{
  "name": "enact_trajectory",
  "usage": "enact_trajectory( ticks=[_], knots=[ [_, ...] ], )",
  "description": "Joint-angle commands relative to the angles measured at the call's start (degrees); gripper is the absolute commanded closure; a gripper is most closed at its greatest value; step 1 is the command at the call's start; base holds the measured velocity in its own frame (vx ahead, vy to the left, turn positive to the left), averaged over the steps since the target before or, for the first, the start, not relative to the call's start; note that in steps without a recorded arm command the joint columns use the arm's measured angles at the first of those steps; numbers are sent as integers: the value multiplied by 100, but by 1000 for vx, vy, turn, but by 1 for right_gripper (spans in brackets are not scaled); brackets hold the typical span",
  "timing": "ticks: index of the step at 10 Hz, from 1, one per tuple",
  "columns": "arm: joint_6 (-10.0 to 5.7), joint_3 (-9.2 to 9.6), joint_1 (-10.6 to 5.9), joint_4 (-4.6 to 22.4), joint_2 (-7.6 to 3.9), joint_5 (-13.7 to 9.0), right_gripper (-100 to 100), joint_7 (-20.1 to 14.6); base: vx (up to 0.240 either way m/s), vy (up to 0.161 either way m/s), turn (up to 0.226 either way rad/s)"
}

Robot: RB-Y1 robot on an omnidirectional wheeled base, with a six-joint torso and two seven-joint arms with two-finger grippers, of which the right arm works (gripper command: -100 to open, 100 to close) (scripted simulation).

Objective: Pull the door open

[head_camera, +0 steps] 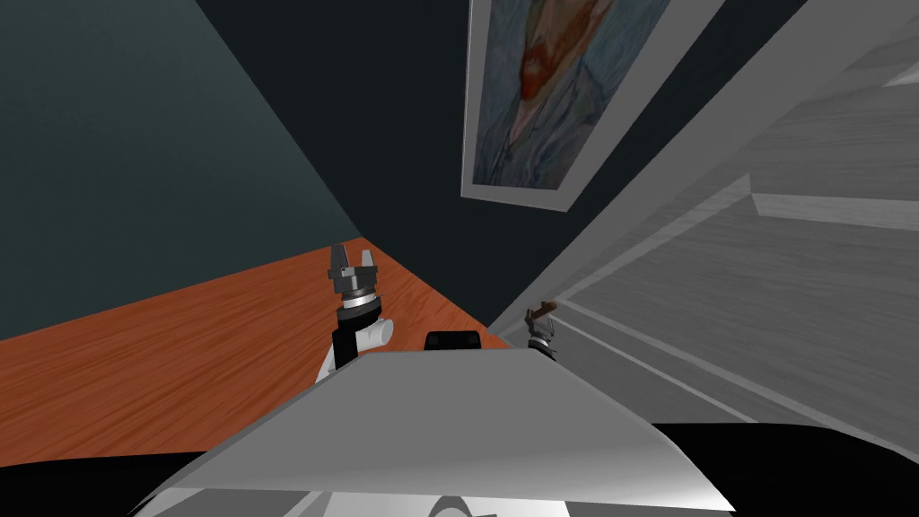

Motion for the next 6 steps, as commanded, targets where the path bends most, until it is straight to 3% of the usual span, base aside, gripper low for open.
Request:
enact_trajectory(
  ticks=[1,2,3,6],
  knots=[
    [-39,-3,-4,123,-127,-2,-100,-185,131,-5,-3],
    [-11,1,19,44,-67,-3,-100,-92,43,12,-33],
    [-11,1,19,44,-67,-3,100,-92,-18,12,33],
    [-11,1,19,44,-67,-3,100,-92,-12,-7,2]
  ],
)
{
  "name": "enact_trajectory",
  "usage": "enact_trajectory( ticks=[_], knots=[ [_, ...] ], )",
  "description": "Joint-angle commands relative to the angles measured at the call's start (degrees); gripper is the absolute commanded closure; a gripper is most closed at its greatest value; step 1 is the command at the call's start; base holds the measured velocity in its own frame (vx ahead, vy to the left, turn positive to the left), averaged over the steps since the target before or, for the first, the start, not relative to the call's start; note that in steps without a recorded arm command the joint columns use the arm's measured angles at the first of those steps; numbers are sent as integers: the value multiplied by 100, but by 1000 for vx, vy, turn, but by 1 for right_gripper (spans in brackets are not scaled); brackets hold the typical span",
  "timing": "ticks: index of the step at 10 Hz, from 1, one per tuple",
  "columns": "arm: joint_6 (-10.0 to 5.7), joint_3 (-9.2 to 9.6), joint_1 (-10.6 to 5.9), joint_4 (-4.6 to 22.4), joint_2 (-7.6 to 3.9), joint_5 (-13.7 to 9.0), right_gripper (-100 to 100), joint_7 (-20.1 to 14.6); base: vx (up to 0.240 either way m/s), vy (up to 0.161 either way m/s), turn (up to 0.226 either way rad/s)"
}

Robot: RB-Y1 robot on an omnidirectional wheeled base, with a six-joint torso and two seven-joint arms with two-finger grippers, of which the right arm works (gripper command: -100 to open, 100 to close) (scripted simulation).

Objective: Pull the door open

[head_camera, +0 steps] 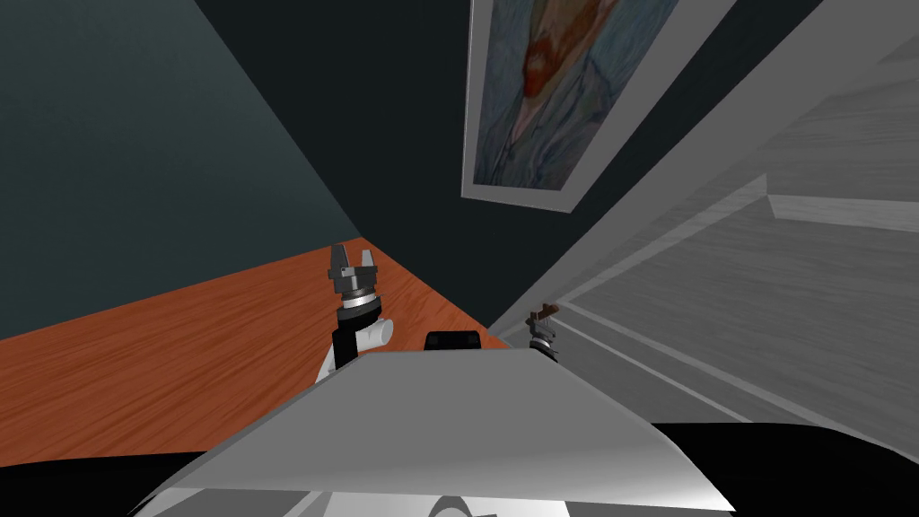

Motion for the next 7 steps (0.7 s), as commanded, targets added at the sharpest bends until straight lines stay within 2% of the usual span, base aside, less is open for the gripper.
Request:
enact_trajectory(
  ticks=[1,2,3,5,7],
  knots=[
    [6,-3,-1,3,-4,-1,100,0,0,0,0],
    [6,-3,-1,3,-4,-1,100,0,0,0,0],
    [-3,108,39,-58,-50,65,100,-64,-137,-4,53],
    [-6,200,73,-107,-93,120,100,-118,-217,12,67],
    [-13,375,137,-201,-175,226,100,-220,-218,35,64]
  ],
)
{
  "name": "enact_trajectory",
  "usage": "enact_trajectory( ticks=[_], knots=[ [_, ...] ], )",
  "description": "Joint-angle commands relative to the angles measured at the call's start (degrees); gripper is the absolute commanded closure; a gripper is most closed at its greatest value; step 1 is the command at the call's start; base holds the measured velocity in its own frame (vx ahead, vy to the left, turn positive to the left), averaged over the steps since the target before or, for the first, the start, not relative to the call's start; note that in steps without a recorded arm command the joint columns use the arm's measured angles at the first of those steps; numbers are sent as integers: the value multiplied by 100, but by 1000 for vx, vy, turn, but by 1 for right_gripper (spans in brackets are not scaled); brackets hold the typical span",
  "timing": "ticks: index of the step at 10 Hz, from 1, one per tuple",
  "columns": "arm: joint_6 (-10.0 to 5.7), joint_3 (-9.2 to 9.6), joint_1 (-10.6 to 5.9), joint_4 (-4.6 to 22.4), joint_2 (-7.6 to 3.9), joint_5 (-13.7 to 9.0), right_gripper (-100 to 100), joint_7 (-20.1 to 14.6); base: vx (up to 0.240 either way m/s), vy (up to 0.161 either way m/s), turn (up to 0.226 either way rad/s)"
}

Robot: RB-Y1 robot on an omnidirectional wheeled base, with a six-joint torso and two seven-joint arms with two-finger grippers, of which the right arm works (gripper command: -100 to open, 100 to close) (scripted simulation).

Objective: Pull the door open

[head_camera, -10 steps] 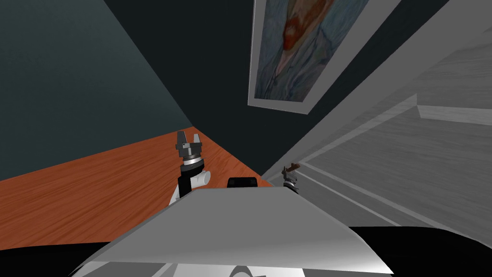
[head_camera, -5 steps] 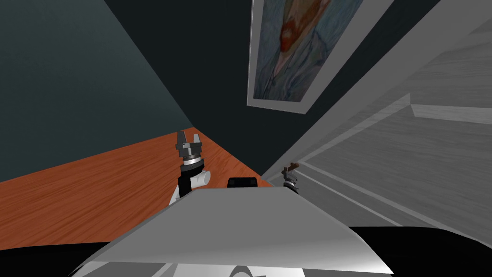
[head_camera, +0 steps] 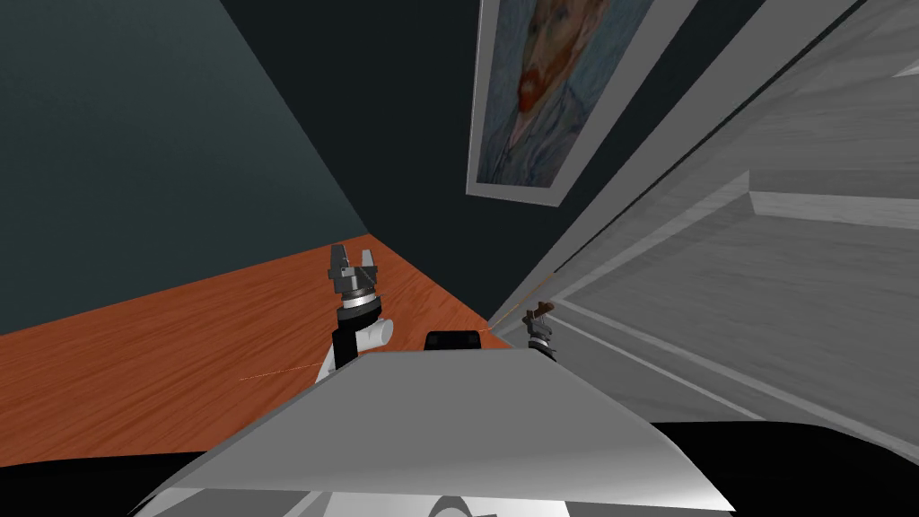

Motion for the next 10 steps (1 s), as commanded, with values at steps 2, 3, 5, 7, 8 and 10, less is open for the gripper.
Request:
enact_trajectory(
  ticks=[2,3,5,7,8,10],
  knots=[
    [5,178,94,-116,-65,105,100,-87,-203,28,48],
    [3,251,120,-155,-99,149,100,-129,-230,3,60],
    [0,265,118,-171,-100,158,100,-130,-151,4,41],
    [-68,470,195,-237,-169,290,100,-219,-196,-16,67],
    [-98,540,222,-262,-199,336,100,-251,-261,-2,76],
    [-186,749,305,-338,-288,475,100,-347,-286,1,68]
  ],
)
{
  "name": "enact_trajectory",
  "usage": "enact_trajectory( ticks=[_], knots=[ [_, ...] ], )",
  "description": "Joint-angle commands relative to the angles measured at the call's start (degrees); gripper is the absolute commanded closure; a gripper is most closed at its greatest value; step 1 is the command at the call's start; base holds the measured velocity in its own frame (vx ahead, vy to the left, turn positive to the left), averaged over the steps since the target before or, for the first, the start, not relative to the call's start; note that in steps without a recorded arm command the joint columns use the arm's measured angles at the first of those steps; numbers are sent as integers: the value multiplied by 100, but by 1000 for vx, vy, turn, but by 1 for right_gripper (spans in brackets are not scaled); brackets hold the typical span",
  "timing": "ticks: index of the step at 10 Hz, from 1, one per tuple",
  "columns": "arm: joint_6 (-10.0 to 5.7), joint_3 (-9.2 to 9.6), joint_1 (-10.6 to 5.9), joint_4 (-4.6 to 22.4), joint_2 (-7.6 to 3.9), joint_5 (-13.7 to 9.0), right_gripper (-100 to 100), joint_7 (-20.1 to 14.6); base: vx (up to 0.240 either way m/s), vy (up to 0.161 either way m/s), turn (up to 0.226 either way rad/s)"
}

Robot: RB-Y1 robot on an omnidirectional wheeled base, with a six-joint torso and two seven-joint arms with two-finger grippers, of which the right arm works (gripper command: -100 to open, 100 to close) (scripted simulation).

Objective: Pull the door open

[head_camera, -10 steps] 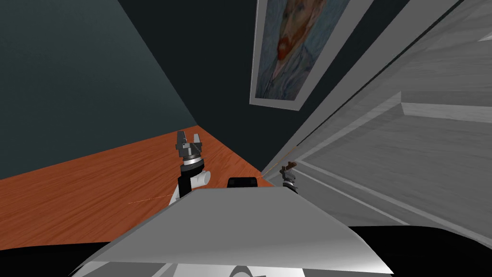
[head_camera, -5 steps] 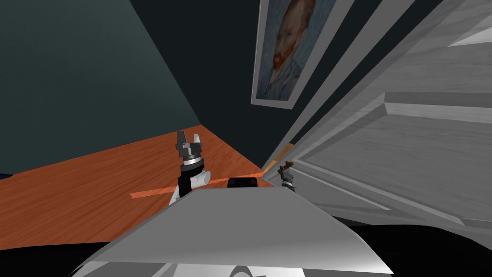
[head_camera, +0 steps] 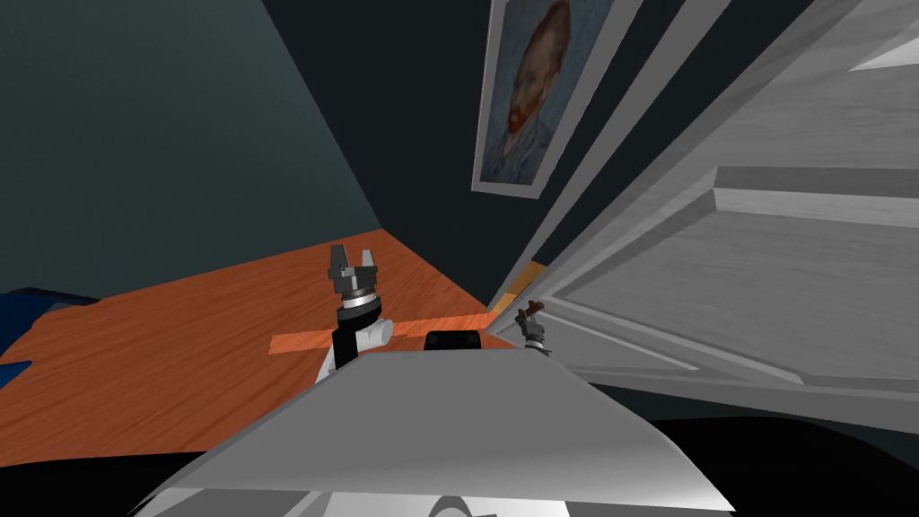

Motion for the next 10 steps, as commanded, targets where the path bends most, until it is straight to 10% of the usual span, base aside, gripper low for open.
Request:
enact_trajectory(
  ticks=[1,10],
  knots=[
    [-74,152,49,6,-43,99,100,-73,-244,-2,54],
    [-373,629,170,-5,-311,445,100,-381,-214,-21,74]
  ],
)
